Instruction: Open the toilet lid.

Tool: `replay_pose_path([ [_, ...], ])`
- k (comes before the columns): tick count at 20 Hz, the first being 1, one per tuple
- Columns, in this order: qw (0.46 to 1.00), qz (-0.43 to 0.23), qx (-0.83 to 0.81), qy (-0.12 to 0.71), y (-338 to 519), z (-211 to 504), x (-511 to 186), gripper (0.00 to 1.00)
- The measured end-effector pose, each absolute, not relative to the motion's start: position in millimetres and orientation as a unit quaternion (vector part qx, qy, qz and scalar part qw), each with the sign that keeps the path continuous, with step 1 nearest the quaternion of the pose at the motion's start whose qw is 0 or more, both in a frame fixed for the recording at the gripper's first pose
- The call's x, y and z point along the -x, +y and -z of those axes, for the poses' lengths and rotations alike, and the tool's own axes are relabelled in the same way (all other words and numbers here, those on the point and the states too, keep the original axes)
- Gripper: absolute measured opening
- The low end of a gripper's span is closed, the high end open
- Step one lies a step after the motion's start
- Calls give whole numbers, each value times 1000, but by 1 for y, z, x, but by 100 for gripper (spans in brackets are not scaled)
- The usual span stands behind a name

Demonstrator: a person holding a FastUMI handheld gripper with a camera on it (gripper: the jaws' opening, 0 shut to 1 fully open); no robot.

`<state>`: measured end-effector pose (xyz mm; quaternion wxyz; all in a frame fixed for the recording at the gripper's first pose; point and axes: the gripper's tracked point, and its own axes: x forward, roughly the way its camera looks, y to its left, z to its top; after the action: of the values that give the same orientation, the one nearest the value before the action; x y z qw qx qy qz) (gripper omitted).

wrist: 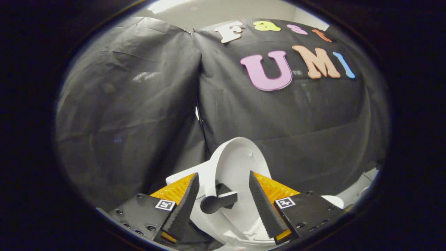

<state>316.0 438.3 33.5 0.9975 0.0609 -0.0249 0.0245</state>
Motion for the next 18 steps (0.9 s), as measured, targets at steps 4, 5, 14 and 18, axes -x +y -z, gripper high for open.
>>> replay_pose_path([
  [4, 997, 23, -51, -52, 393, -61, -302, 88],
  [5, 997, 36, -48, -57, 379, -66, -296, 88],
  [14, 983, 157, -12, -94, 260, -101, -235, 88],
  [18, 978, 178, -11, -112, 226, -114, -214, 88],
])
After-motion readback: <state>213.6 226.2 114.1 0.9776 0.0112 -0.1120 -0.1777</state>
